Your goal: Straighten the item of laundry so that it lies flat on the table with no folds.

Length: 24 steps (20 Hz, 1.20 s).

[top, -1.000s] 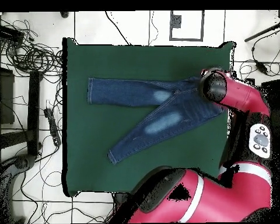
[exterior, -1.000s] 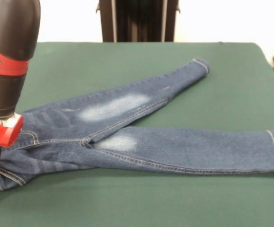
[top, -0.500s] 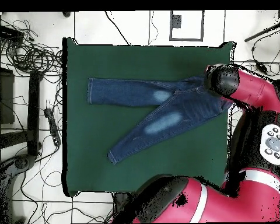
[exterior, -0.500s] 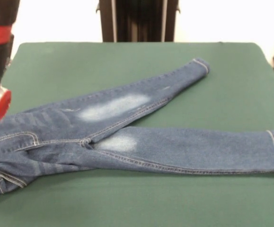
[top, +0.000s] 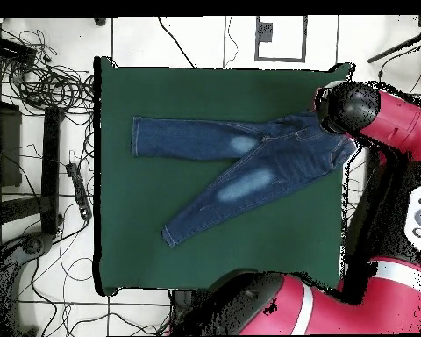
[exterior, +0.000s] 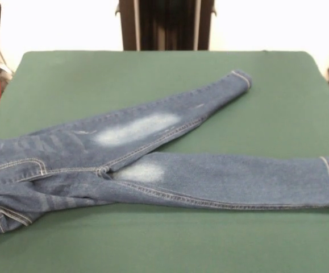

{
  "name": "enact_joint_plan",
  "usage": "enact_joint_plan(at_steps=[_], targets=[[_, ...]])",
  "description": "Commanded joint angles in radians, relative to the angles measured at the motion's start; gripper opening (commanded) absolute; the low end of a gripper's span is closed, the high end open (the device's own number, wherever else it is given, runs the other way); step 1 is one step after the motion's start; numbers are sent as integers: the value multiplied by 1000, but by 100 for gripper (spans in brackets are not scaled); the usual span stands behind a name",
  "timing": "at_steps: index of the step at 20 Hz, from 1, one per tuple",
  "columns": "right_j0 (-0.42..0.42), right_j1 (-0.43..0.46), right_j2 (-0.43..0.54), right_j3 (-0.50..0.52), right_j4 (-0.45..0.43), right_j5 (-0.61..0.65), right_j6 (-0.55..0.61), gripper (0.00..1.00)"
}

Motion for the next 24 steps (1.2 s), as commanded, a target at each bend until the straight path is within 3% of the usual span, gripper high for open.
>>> enact_joint_plan(at_steps=[1, 24], targets=[[88, 30, 43, 30, 70, 161, 283, 100], [231, 94, -70, -59, 186, 271, 501, 100]])
